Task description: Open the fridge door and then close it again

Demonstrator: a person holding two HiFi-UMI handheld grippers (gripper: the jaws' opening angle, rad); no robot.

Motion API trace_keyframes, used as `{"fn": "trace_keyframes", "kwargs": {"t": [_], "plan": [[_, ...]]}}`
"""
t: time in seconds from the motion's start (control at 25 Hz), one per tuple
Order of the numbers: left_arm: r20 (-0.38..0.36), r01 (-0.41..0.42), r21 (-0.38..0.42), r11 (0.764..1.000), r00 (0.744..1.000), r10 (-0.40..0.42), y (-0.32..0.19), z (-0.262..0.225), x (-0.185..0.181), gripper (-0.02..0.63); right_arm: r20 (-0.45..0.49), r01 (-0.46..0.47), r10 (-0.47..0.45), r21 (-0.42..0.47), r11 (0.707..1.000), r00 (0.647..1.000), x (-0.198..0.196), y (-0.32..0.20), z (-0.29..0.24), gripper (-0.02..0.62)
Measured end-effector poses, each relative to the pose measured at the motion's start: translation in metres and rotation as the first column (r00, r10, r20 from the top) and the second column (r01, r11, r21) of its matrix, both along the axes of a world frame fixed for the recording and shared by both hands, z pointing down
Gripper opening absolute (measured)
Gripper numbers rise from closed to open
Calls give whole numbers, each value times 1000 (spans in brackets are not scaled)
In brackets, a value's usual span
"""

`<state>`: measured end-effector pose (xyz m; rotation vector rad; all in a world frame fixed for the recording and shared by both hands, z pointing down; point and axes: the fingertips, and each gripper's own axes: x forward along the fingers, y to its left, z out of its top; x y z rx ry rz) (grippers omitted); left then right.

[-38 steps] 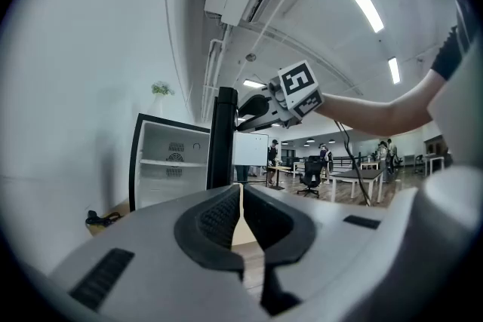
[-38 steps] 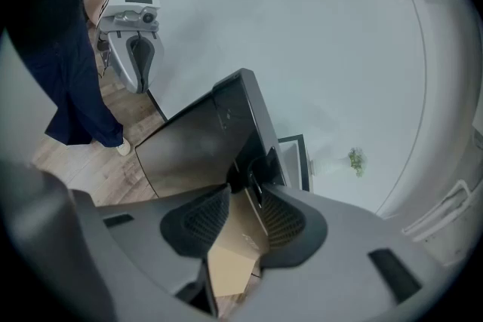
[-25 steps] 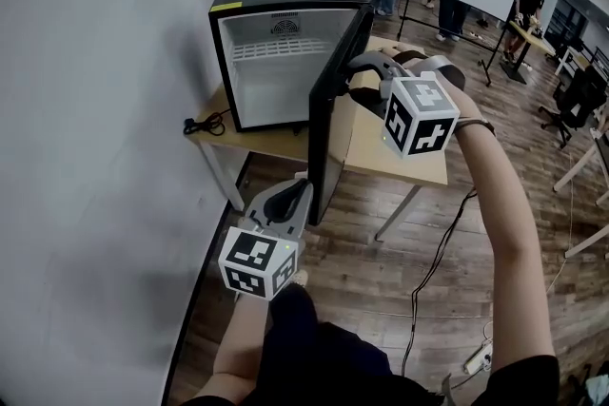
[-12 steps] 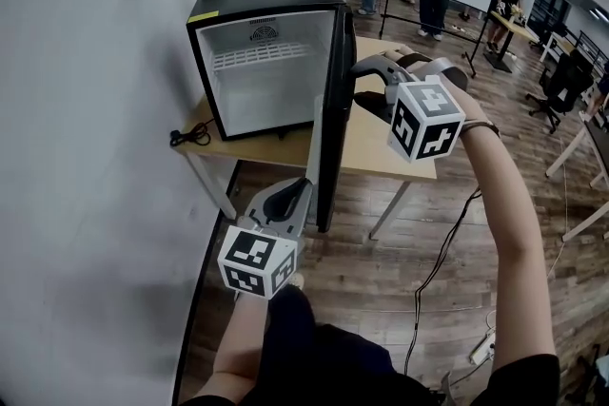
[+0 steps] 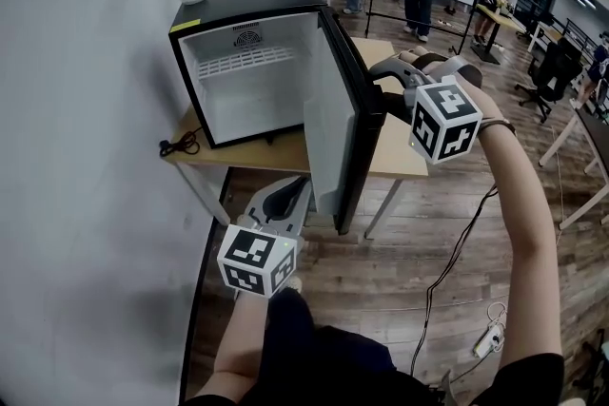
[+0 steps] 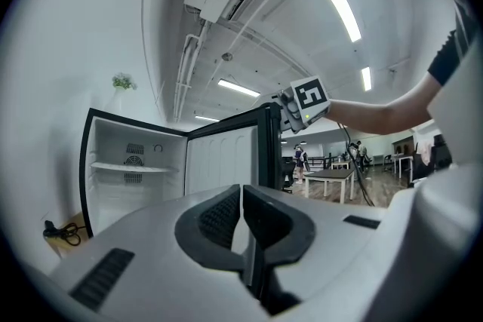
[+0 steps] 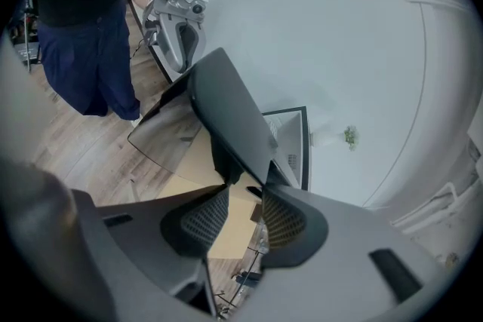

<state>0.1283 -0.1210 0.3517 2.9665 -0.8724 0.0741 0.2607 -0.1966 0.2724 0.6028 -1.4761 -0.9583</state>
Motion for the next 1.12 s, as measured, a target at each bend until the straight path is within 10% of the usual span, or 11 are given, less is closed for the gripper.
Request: {"fn": "trace_keyframes", "kwargs": {"t": [1.12], "plan": [[0, -28, -15, 999, 1000, 28, -2, 4, 17, 12, -1, -14, 14, 13, 1000, 1000, 27, 12, -2, 101]]}}
